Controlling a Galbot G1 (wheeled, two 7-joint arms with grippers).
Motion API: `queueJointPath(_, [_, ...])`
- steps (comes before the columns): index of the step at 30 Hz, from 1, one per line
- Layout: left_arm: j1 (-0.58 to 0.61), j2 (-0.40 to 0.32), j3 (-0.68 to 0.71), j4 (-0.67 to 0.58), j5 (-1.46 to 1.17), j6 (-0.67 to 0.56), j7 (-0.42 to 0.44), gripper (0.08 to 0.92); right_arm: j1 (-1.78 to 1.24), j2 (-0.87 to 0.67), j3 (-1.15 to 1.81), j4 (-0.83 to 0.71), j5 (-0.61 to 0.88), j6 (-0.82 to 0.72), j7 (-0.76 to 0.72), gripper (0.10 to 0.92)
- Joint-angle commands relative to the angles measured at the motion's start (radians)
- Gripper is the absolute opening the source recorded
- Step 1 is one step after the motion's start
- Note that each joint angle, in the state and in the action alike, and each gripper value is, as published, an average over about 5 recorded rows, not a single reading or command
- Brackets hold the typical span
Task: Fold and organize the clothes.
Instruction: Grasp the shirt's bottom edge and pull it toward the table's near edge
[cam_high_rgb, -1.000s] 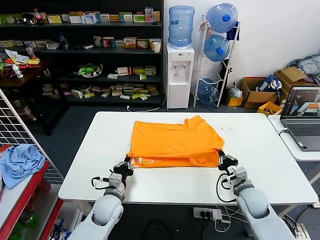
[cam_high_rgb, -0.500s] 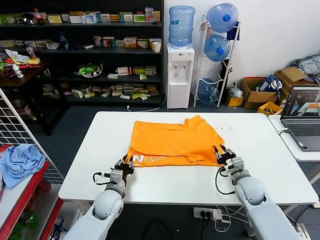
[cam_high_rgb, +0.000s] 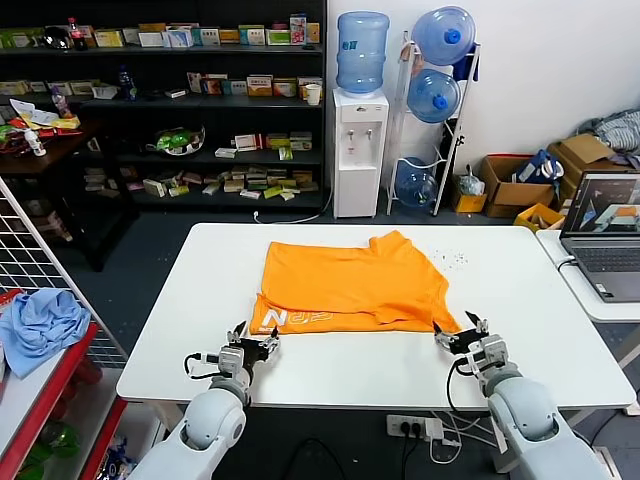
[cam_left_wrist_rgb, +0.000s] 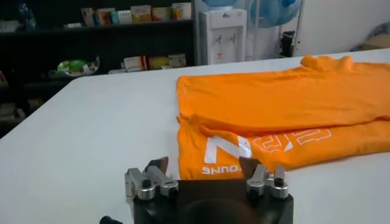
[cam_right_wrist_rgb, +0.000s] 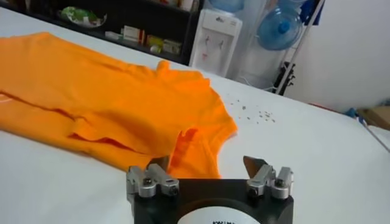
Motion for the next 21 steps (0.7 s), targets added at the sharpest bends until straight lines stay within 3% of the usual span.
queueJointPath(1, [-0.005, 0.000, 0.001, 0.014, -0.031, 0.012, -0.003, 0.809, -0.008, 0.000, 0.009, -0.047, 0.011, -0.007, -0.011, 0.770])
queueJointPath(4, [-0.008, 0.001, 0.000, 0.022, -0.032, 0.008, -0.002, 0.763, 0.008, 0.006, 0.003, -0.083, 0.013, -0.007, -0.014, 0.679])
queueJointPath(11, [0.000, 0.008, -0.006, 0.021, -0.039, 0.009, 0.002, 0.558, 0.011, 0.007, 0.004, -0.104, 0.013, -0.023, -0.010, 0.480])
queueJointPath(21, [0.057, 0.032, -0.004, -0.068, -0.045, 0.011, -0.016, 0.272, -0.053, -0.023, 0.016, 0.023, 0.040, -0.064, 0.014, 0.172])
